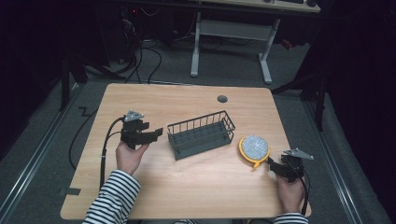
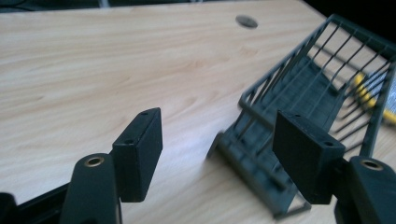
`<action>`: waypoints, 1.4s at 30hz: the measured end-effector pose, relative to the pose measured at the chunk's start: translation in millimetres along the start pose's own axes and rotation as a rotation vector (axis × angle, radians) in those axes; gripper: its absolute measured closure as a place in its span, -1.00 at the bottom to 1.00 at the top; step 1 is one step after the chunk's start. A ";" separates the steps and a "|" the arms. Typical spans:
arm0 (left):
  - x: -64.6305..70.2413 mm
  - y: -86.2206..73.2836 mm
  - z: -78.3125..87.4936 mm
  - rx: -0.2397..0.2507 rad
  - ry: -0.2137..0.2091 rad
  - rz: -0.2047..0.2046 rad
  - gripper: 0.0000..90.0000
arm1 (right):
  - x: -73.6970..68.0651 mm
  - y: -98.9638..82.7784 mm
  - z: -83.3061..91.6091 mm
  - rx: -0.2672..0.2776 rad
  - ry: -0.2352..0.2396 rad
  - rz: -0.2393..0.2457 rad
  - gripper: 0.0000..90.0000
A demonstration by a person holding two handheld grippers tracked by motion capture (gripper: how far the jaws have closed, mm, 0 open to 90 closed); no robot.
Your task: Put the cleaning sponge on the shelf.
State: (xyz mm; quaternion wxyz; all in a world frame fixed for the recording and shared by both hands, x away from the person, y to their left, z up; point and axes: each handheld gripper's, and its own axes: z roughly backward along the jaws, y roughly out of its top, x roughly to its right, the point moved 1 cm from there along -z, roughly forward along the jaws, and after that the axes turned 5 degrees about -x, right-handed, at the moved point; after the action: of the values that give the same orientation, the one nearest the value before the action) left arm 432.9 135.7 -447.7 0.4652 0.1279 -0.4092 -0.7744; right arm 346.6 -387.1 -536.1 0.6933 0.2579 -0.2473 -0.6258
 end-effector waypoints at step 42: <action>-61.8 -94.4 -10.2 -0.134 0.293 0.104 -0.31 | -1.2 0.0 0.0 -0.007 0.013 0.004 -0.26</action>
State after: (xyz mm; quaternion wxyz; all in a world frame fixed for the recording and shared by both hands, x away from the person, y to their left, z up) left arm 413.7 203.4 -536.5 0.5669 0.1867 -0.2906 -0.7479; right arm 346.5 -385.8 -536.1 0.6973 0.2590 -0.2411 -0.6234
